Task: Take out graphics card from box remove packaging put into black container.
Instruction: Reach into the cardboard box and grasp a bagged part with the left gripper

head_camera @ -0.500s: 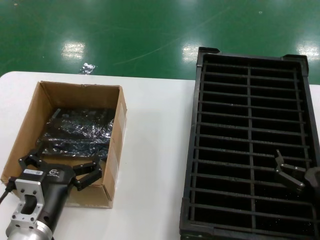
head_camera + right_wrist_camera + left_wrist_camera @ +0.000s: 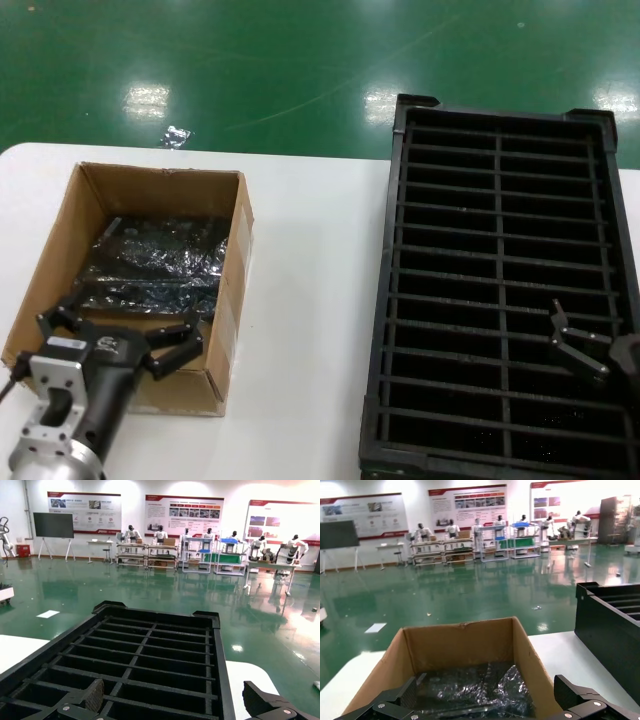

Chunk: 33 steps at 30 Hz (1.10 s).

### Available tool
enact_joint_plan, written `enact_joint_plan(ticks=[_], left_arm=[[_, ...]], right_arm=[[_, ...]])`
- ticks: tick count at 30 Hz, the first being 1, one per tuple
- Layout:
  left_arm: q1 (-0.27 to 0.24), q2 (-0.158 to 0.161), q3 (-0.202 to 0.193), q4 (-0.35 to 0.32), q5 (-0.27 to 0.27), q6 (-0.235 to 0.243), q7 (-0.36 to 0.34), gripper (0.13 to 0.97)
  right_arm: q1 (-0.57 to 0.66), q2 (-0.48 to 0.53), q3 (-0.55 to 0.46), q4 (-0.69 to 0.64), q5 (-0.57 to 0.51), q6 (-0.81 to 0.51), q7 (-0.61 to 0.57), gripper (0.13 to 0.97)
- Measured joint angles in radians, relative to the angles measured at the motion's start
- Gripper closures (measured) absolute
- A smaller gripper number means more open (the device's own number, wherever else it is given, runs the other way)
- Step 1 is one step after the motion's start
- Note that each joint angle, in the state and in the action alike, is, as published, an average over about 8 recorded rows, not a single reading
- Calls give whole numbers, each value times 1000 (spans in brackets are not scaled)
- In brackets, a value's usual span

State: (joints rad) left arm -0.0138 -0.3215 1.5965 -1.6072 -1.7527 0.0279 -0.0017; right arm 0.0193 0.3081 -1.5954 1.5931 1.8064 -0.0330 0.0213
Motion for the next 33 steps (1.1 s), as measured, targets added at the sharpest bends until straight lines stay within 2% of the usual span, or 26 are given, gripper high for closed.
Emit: enact_joint_plan(ticks=[2,4,6,10,14,16,18,22,26,29,33], left_arm=[[-4,-24,2,-3,5,6,2,132],[-11,-63,2,-8,12,22,9,132],[-24,-117,3,-11,24,50,21,132],[-71,-246,8,-1,73,133,61,132],[-160,-366,40,52,152,222,105,132],[-223,-407,70,96,196,271,129,132],[-295,-434,108,146,239,327,155,132],[-447,-455,204,254,324,455,218,132],[-572,-438,302,359,411,554,297,132],[-642,-407,361,437,470,584,360,132],[-707,-361,408,529,519,577,439,134]], right_arm=[[0,0,0,0,0,0,0,129],[0,0,0,0,0,0,0,129],[0,0,0,0,0,0,0,129],[0,0,0,0,0,0,0,129],[0,0,0,0,0,0,0,129],[0,0,0,0,0,0,0,129],[0,0,0,0,0,0,0,129],[0,0,0,0,0,0,0,129],[0,0,0,0,0,0,0,129],[0,0,0,0,0,0,0,129],[0,0,0,0,0,0,0,129]])
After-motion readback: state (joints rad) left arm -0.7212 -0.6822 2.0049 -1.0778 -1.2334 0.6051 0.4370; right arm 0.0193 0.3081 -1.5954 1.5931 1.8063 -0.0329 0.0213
